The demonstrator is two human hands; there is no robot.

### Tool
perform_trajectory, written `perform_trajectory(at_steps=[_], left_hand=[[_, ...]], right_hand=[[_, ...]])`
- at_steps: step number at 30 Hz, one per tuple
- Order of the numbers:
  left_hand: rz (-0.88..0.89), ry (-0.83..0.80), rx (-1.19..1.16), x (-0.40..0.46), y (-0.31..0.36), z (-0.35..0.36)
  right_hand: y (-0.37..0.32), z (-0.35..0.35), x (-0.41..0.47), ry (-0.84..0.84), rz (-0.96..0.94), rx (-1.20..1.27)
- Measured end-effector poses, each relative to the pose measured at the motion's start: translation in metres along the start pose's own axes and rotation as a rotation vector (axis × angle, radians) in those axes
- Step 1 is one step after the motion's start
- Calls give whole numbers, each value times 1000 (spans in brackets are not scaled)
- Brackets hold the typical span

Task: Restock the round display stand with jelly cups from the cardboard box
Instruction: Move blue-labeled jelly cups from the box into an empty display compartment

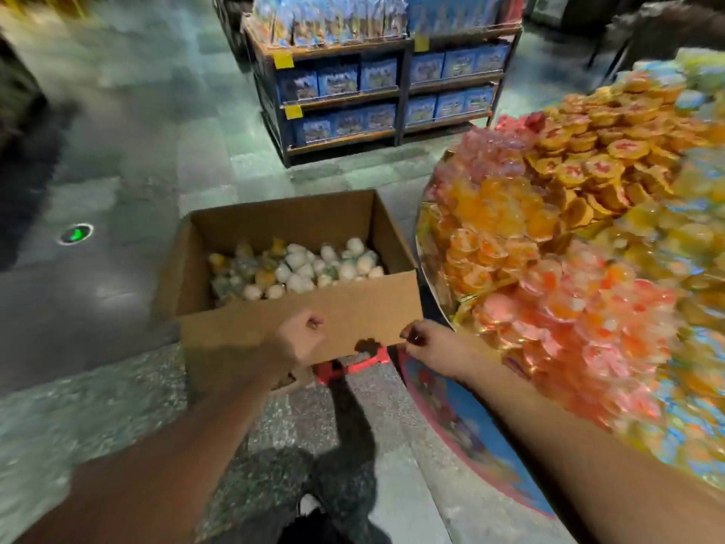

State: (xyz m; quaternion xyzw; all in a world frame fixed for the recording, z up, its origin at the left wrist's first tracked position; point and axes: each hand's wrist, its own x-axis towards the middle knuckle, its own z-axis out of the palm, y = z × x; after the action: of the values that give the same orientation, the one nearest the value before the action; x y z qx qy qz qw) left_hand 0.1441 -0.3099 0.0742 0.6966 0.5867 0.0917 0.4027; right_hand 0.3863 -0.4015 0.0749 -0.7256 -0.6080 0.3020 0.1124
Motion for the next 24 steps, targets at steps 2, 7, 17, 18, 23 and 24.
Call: perform_trajectory(at_steps=[2, 7, 17, 18, 23, 24], left_hand=[[-3, 26, 28, 20, -31, -30], [-97, -25, 18, 69, -75, -87], [-178, -28, -16, 175, -107, -118], [-189, -35, -21, 187, -109, -117], [-262, -102, 31, 257, -118, -113], [-277, -114, 40, 269, -120, -110]], right_hand=[[-27, 20, 38, -26, 12, 26], [-65, 47, 111, -90, 54, 46], [-67, 36, 237, -67, 130, 41], [-63, 33, 252, -59, 144, 47], [-35, 31, 335, -155, 207, -15], [-29, 32, 351, -198, 221, -44]])
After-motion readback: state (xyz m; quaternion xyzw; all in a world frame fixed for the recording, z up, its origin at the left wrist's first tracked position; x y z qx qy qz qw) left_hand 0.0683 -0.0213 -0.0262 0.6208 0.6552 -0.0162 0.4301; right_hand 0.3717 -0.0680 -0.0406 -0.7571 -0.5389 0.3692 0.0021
